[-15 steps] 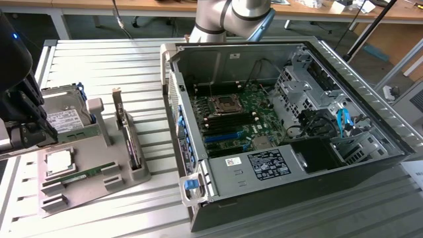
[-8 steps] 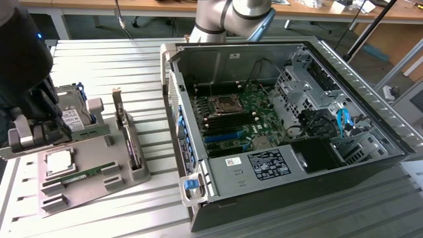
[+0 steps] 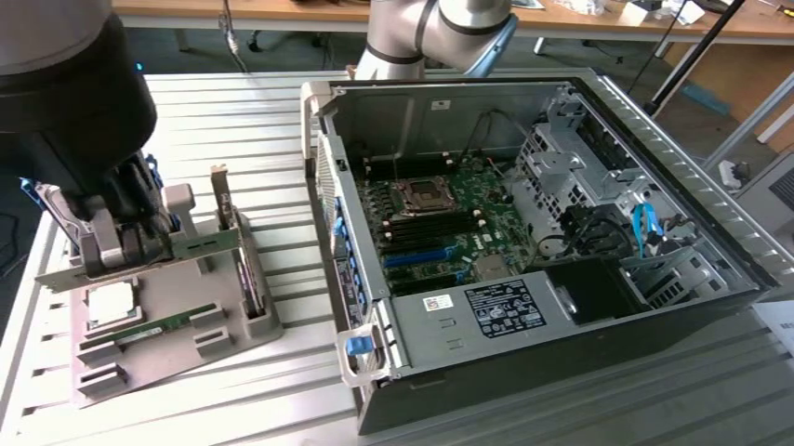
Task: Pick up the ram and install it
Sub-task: 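Pick up the ram and move it above insertion slot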
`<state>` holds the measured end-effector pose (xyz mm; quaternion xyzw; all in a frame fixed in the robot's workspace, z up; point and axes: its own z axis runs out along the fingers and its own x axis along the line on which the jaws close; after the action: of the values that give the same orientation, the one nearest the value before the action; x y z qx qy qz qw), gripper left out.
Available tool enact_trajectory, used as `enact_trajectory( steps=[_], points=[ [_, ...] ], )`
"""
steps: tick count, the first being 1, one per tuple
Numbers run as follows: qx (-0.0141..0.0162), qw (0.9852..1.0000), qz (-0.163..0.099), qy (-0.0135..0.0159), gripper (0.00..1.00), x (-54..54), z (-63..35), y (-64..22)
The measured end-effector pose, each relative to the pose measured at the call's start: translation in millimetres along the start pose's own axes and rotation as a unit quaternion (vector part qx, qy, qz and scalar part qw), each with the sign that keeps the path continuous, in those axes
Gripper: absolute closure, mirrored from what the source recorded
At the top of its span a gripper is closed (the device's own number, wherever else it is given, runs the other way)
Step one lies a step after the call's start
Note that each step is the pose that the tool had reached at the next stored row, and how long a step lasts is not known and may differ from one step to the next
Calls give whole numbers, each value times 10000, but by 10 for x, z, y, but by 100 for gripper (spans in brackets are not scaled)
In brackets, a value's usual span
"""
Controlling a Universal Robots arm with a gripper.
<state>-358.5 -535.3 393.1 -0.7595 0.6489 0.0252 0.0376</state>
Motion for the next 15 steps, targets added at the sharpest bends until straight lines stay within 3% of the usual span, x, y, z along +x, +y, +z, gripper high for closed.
enact_trajectory(
  steps=[15],
  points=[
    [-19,10000,1,1,87,83,6,-522]
  ],
)
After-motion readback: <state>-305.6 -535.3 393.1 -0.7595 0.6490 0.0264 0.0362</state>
